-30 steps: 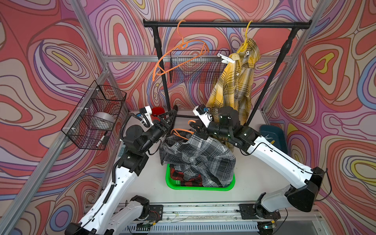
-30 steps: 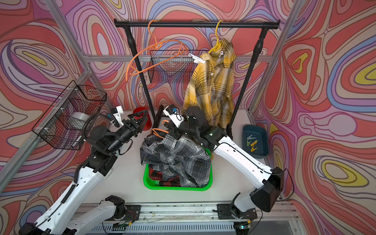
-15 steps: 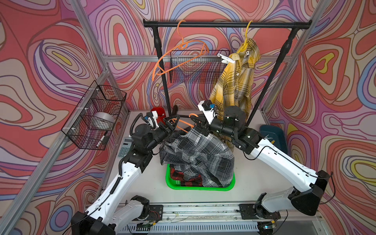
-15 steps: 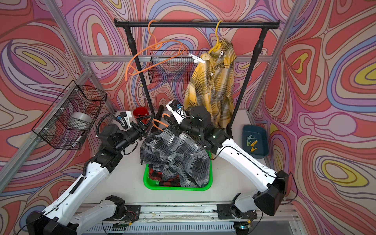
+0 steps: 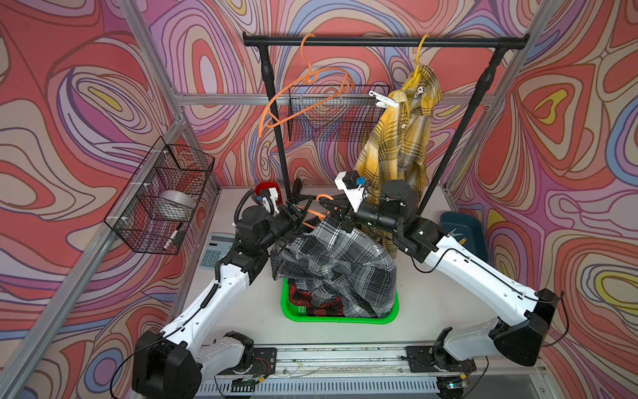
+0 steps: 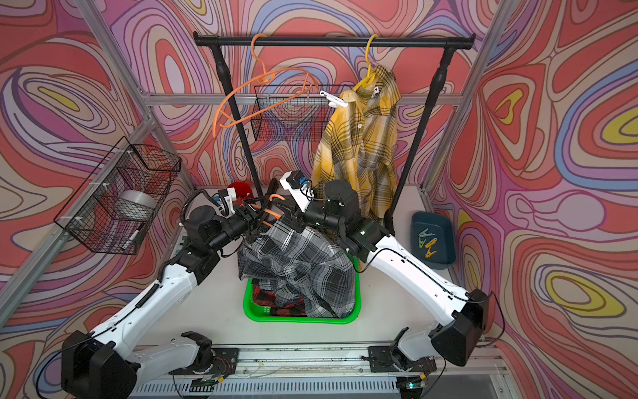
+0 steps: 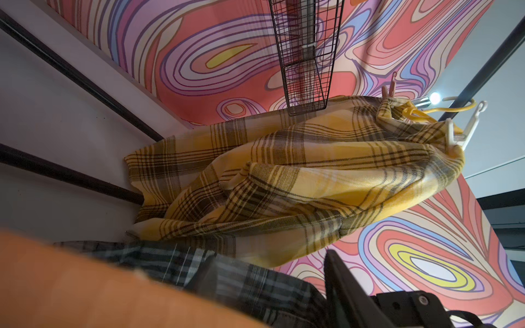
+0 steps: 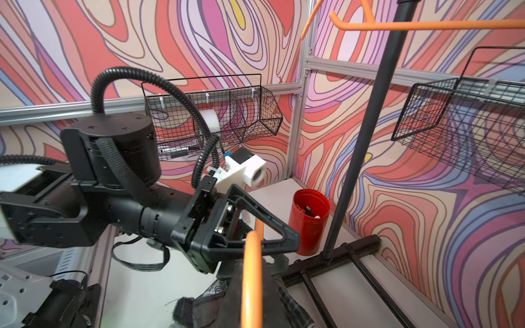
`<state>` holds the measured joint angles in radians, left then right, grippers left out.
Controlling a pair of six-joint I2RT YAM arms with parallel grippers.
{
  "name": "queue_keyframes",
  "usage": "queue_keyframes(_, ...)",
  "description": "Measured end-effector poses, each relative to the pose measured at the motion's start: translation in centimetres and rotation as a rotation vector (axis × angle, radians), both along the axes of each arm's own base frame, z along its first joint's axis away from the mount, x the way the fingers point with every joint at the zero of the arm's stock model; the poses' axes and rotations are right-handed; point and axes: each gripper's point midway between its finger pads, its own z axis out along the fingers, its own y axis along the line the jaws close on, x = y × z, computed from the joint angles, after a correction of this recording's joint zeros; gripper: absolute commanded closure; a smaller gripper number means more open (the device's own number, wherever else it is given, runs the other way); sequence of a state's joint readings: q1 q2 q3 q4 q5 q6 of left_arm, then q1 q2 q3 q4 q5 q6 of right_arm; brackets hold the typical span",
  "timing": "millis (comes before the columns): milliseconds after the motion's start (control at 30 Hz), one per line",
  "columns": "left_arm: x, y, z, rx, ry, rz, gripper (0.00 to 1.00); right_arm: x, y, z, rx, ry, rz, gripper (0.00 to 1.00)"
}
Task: Remove the clothespins securing long-sleeve shirts to the hanger
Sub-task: Remove the long-sleeve shirt from the hanger.
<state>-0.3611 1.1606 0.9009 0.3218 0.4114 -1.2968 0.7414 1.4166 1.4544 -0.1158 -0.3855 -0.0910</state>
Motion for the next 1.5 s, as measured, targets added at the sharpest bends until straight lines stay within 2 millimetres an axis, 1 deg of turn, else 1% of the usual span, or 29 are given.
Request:
queue_keyframes(67,0.2,0.0,0.0,-0.007,-0.001,0.004,0.82,-0.3,0.2,-0.1,0.0,0.006,0.02,1.0)
queue_keyframes(100,0.3,-0.1,0.3,-0.019,-0.004,0.004,0.88,-0.4,0.2,-0.3,-0.005,0.013,0.025,1.0)
queue_keyframes(167,0.4,0.0,1.5,-0.046,-0.026,0.009,0.99,-0.5,0.3,-1.1,-0.02,0.031,0.032,1.0)
queue_keyframes(233,0.4,0.1,2.7,-0.062,-0.052,0.017,1.0,-0.5,0.4,-1.7,-0.027,0.041,0.039,1.0)
queue_keyframes(267,0.5,0.2,2.8,-0.063,-0.054,0.022,1.0,-0.5,0.4,-1.5,-0.021,0.036,0.04,0.96)
queue_keyframes(333,0.5,0.3,2.9,-0.073,-0.048,0.027,1.0,-0.6,0.3,-1.4,-0.012,0.035,0.043,0.8)
queue_keyframes(400,0.7,0.5,3.0,-0.072,-0.052,0.043,1.0,-0.9,0.4,-2.0,-0.012,0.055,0.057,0.65)
queue_keyframes(467,0.9,0.8,2.9,-0.071,-0.052,0.061,1.0,-1.4,0.5,-2.7,-0.016,0.076,0.075,0.52)
queue_keyframes(500,1.0,1.1,3.0,-0.07,-0.052,0.069,1.0,-1.6,0.5,-3.1,-0.019,0.089,0.082,0.45)
queue_keyframes(533,1.0,1.5,3.1,-0.07,-0.052,0.078,1.0,-1.8,0.5,-3.5,-0.021,0.101,0.086,0.39)
queue_keyframes(567,1.0,1.9,3.2,-0.07,-0.053,0.09,1.0,-2.0,0.4,-3.7,-0.023,0.107,0.089,0.37)
queue_keyframes(600,1.1,2.8,3.4,-0.07,-0.056,0.11,1.0,-2.2,0.2,-3.8,-0.022,0.114,0.09,0.34)
queue_keyframes(667,1.2,4.9,4.1,-0.072,-0.067,0.163,1.0,-2.6,-0.1,-3.9,-0.019,0.118,0.09,0.32)
queue_keyframes(733,1.0,7.6,5.2,-0.078,-0.09,0.229,1.0,-3.0,-0.5,-3.6,-0.012,0.116,0.09,0.3)
queue_keyframes(900,0.4,13.8,7.7,-0.115,-0.146,0.378,1.0,-3.5,-1.0,-2.9,0.005,0.104,0.09,0.29)
queue_keyframes(1100,0.2,20.4,8.6,-0.221,-0.14,0.506,1.0,-3.7,-0.9,-2.9,0.003,0.104,0.101,0.29)
queue_keyframes(1133,0.2,21.1,8.6,-0.245,-0.139,0.517,1.0,-3.8,-0.9,-2.9,0.002,0.102,0.105,0.3)
queue_keyframes(1200,0.4,21.5,8.5,-0.29,-0.127,0.509,1.0,-3.9,-0.8,-2.9,-0.002,0.095,0.115,0.3)
queue_keyframes(1333,1.0,21.4,7.8,-0.382,-0.095,0.462,1.0,-3.9,-0.3,-2.7,-0.01,0.072,0.139,0.3)
queue_keyframes(1433,1.4,21.4,7.0,-0.432,-0.059,0.438,1.0,-3.4,0.3,-2.7,-0.02,0.056,0.151,0.3)
queue_keyframes(1500,1.3,21.3,6.8,-0.462,-0.045,0.423,1.0,-2.9,0.8,-3.0,-0.029,0.047,0.156,0.3)
